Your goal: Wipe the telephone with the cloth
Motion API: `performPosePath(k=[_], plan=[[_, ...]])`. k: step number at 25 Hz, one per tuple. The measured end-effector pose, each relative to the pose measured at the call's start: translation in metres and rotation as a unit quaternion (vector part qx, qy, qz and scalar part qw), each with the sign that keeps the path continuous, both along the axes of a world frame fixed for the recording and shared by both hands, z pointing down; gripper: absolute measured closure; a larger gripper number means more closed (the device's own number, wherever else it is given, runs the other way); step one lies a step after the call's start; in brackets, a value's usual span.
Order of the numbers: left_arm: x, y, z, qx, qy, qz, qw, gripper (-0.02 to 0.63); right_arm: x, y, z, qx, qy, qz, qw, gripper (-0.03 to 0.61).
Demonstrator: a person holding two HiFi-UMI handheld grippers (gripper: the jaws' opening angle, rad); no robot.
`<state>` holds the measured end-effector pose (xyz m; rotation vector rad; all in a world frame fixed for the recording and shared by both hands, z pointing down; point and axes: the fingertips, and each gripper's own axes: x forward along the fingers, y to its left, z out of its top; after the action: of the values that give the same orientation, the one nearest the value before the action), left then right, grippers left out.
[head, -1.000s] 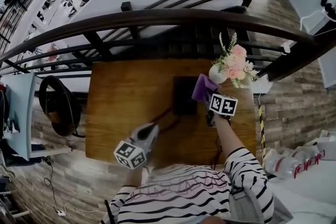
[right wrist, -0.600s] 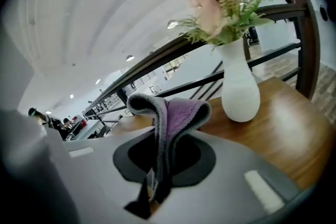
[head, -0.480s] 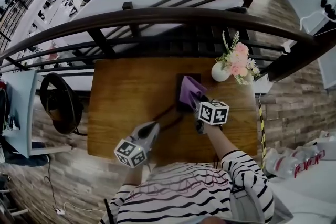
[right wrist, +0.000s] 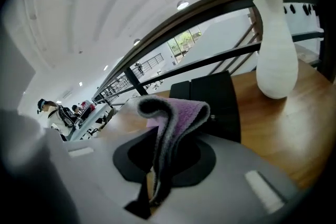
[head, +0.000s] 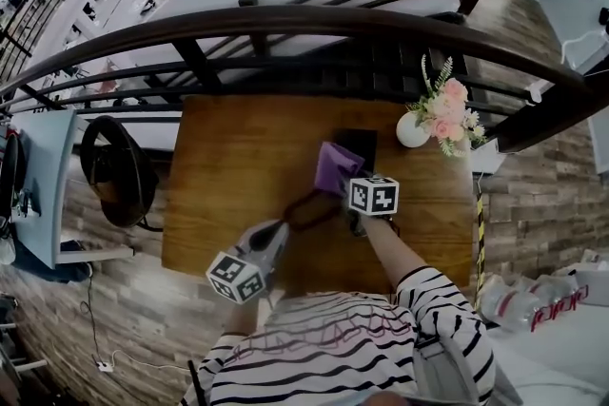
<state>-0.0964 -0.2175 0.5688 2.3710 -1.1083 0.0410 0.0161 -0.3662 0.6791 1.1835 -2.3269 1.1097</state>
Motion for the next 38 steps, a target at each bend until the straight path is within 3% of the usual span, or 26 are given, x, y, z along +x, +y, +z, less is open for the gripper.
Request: performPosePath(k=[11,18,23,29,33,38], plan=[[0.044,-0.011,0.000,0.005,0.009,0.047,0.9988,0.612,0.123,-0.003,0.011,-0.013,0.053,0.100,0.994,0.543],[0.057,-0.011,-0.003,0.007,0.011,0.067,0.9976,0.613,0.141,0.003,0.003,-0.008,0.055,0.122,0.991,0.543],[0.051,-0.006,-0.003,0.008,0.009,0.061,0.9980,0.614,0.111,0.016,-0.020,0.019,0.006,0.101,0.995,0.543],[0.036,0.002,-0.005,0.007,0.007,0.044,0.9990,0.613,0.031,0.042,-0.040,0.034,-0.039,0.015,0.999,0.543],[0.028,0.006,-0.005,0.004,0.008,0.028,0.9996,0.614,-0.007,0.049,-0.022,0.015,-0.035,-0.025,0.999,0.543],[0.021,0.008,-0.002,0.000,0.007,0.019,0.9998,0.614,-0.011,0.047,0.013,-0.012,0.004,-0.026,1.000,0.543]])
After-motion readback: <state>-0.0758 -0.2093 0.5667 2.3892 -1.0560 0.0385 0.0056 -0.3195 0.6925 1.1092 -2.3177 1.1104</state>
